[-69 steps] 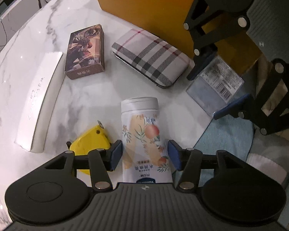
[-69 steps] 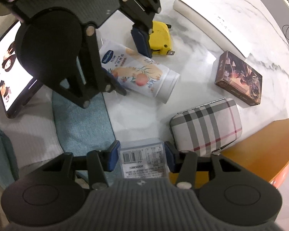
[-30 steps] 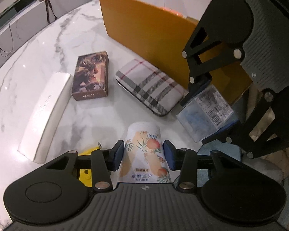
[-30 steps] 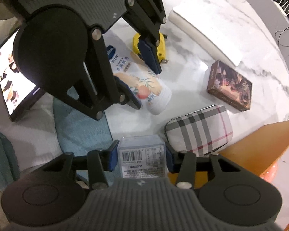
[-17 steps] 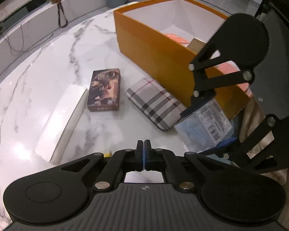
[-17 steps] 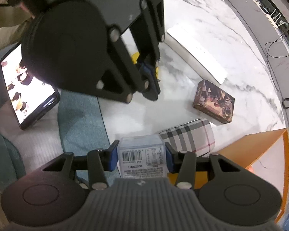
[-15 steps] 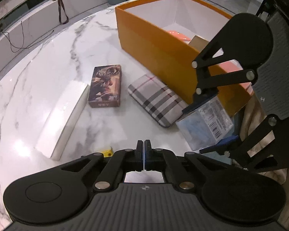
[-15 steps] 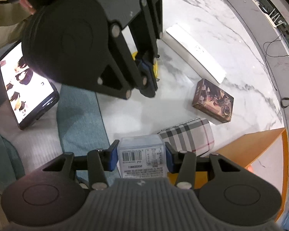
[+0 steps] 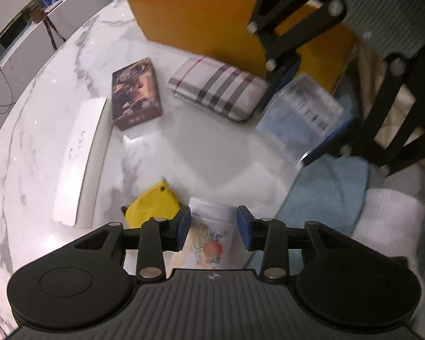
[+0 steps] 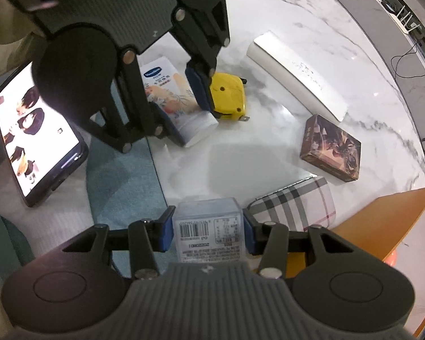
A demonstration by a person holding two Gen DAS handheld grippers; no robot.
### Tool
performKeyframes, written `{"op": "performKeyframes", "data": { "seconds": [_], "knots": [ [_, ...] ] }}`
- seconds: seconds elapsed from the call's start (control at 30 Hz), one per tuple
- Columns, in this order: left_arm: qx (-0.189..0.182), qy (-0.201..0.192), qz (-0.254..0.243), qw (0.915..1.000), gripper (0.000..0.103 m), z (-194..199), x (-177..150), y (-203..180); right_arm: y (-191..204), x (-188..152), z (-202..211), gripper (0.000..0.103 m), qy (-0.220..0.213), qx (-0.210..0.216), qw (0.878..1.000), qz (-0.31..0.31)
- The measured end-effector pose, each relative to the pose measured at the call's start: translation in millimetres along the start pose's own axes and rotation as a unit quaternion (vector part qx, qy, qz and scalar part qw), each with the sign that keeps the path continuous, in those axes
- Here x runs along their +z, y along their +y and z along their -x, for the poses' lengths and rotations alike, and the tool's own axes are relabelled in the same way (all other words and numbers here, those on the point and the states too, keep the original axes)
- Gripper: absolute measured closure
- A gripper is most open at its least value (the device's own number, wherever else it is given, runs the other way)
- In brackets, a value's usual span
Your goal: Organize rigid objects
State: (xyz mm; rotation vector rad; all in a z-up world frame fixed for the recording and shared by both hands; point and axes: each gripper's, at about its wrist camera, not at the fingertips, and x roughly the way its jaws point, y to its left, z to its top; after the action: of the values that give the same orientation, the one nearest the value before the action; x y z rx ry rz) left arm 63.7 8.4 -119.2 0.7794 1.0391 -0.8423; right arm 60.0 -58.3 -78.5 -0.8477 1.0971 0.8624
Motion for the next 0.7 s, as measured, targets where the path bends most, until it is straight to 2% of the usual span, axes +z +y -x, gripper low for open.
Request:
{"op": "performKeyframes", "data": {
  "seconds": [0.17, 0.23, 0.3, 0.37, 0.43, 0.6, 0.67, 0.7],
  "knots": [
    [-0.006, 0.003, 0.008, 0.9999, 0.048, -4.8, 2.0, 4.8, -3.2, -4.0, -1.7, 0.055, -0.003, 0.007, 1.0, -0.003],
    [-0.002, 0.005, 0.001, 1.0, 0.039, -7.2, 3.7, 3.3, -4.2, -5.7, -3.0, 0.055, -0.003, 0.009, 1.0, -0.004],
    [-0.004, 0.011, 0.001, 0.9999, 0.035, -8.4, 4.8, 3.8, -5.3, -6.9, -4.4, 0.055, -0.004, 0.011, 1.0, -0.005],
    [-0.024, 0.022, 0.005, 0.9995, 0.037, -6.8, 6.2, 5.8, -5.8, -7.9, -4.5, 0.055, -0.006, 0.012, 1.0, -0.007],
    [-0.049, 0.024, 0.016, 0.9984, 0.05, -3.5, 7.0, 8.6, -5.9, -9.4, -4.0, 0.055, -0.009, 0.014, 1.0, -0.009],
    [-0.051, 0.032, 0.016, 0.998, 0.051, -9.2, 5.3, 7.4, -6.7, -12.2, -5.0, 0.055, -0.011, 0.018, 1.0, -0.013],
    [-0.066, 0.042, 0.006, 0.9969, 0.053, -12.6, 4.6, 5.1, -7.3, -13.0, -5.3, 0.055, -0.012, 0.019, 1.0, -0.014],
    [-0.068, 0.045, -0.003, 0.9967, 0.05, -13.4, 3.9, 2.7, -7.5, -13.3, -5.2, 0.055, -0.012, 0.02, 1.0, -0.014]
  ]
}}
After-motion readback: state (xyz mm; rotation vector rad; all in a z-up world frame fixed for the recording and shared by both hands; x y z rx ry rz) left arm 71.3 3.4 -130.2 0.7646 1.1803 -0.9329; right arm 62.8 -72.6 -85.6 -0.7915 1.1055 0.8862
